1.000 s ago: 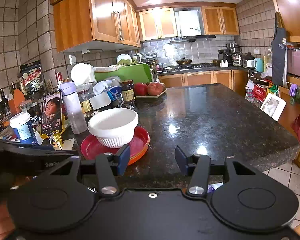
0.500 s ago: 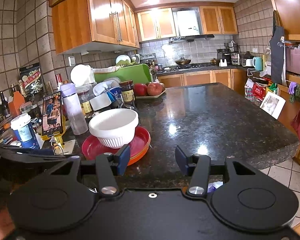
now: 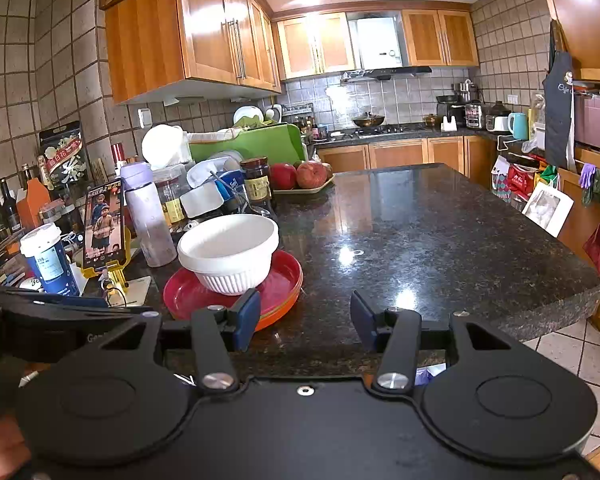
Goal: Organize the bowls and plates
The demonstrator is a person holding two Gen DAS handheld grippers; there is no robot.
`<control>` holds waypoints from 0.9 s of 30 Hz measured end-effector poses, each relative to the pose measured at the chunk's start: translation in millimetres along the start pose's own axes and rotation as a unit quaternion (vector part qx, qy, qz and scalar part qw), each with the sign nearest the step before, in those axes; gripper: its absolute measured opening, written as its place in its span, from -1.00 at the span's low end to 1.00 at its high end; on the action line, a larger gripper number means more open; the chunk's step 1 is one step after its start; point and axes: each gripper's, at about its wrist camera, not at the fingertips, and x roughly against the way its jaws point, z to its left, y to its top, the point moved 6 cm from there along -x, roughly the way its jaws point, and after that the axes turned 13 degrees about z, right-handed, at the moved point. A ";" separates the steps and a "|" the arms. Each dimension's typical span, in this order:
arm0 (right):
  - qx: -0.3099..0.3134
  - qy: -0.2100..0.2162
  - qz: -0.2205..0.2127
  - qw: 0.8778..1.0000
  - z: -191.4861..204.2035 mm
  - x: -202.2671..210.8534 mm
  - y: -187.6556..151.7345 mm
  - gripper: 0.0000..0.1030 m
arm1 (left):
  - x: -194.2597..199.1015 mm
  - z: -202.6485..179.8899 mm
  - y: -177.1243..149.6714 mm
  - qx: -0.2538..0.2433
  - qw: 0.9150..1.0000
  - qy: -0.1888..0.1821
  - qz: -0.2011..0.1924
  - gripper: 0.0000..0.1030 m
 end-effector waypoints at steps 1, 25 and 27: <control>0.000 0.000 0.000 1.000 0.1 0.0 0.0 0.02 | -0.5 -0.4 0.4 -0.001 1.000 0.000 0.000 0.06; 0.003 0.001 0.006 1.000 -1.4 -4.9 2.9 0.02 | -3.8 -3.1 2.6 -0.006 1.000 0.001 0.006 0.07; 0.004 0.001 0.006 1.000 -0.8 -5.2 2.9 0.02 | -4.1 -2.5 2.9 -0.005 1.000 0.001 0.006 0.06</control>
